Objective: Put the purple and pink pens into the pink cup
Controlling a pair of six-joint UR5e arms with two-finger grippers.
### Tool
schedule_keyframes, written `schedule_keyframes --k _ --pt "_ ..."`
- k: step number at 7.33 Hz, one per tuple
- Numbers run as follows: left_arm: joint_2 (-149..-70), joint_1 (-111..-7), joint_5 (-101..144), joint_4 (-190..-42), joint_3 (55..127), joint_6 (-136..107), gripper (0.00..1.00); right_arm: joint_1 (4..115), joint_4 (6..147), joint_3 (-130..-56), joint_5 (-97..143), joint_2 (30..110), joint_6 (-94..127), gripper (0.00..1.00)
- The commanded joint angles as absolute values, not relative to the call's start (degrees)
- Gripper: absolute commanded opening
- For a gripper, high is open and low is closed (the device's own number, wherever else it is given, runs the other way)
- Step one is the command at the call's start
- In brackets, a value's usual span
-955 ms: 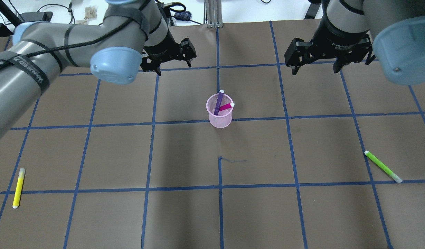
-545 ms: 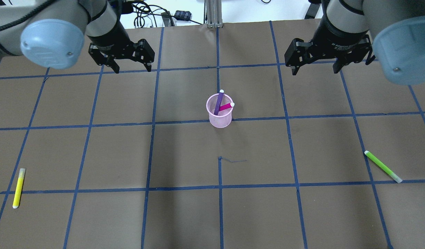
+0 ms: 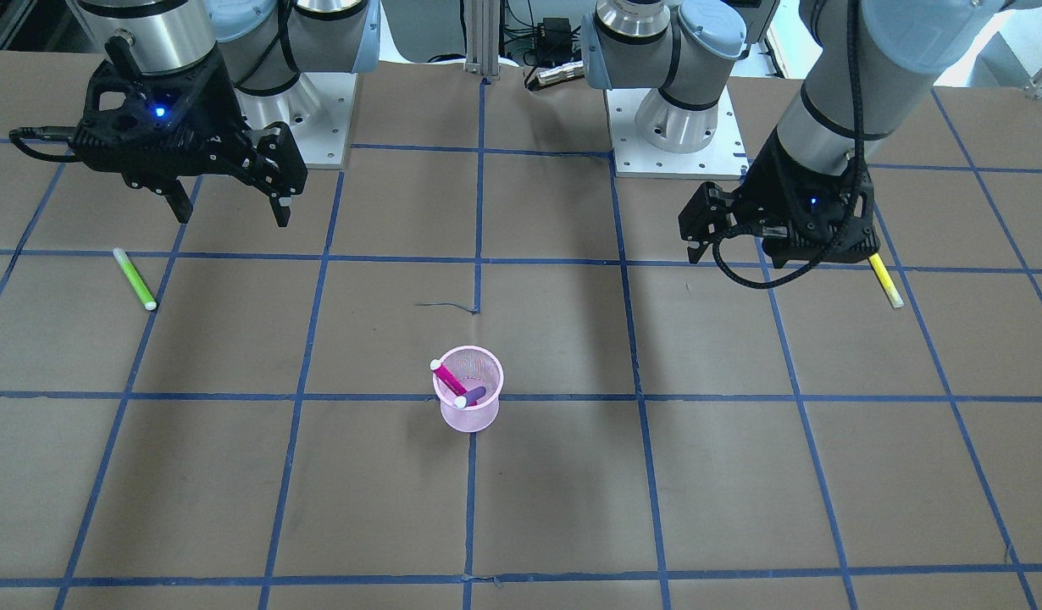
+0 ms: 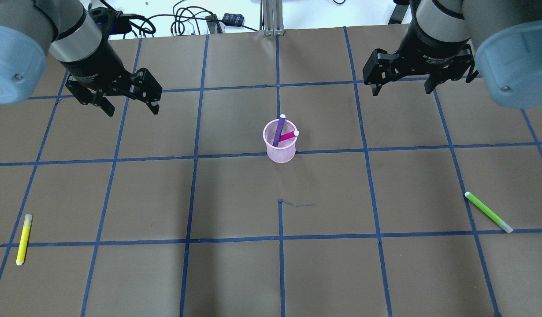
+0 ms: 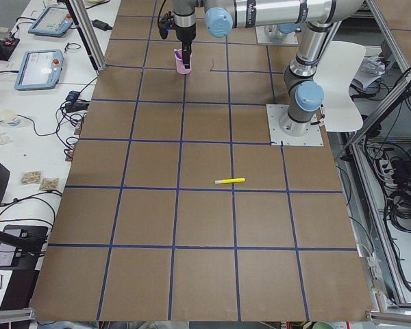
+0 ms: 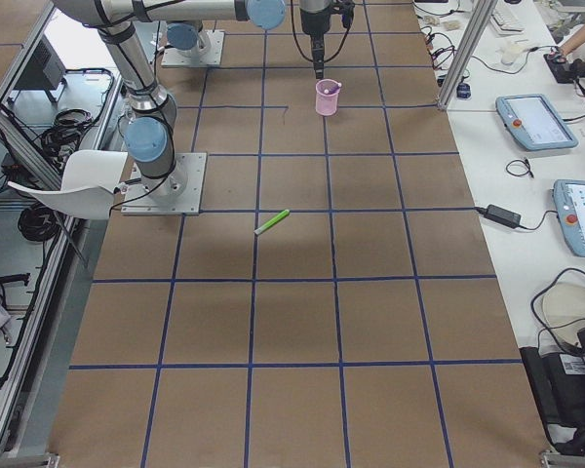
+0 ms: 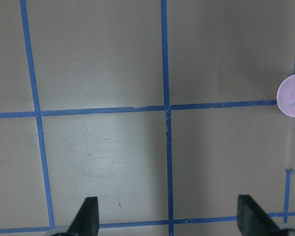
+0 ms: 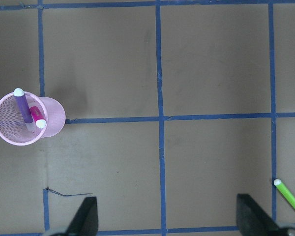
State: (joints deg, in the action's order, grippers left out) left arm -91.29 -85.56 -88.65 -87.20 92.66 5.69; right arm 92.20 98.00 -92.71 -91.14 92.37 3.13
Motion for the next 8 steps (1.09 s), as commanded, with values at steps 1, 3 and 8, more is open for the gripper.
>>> schedule_keyframes --k 1,3,8 --pt "-86.76 -85.87 -90.34 -87.28 94.92 4.39 1.00 92.28 98.00 -92.81 -91.06 92.37 3.16 1.00" --pt "-86.57 -85.87 -90.26 -87.54 95.01 2.99 1.00 92.29 98.00 -92.81 -91.05 92.37 3.16 1.00" --pt "-86.75 -85.78 -90.09 -87.62 95.01 2.90 1.00 92.20 98.09 -92.64 -90.97 92.29 3.16 1.00"
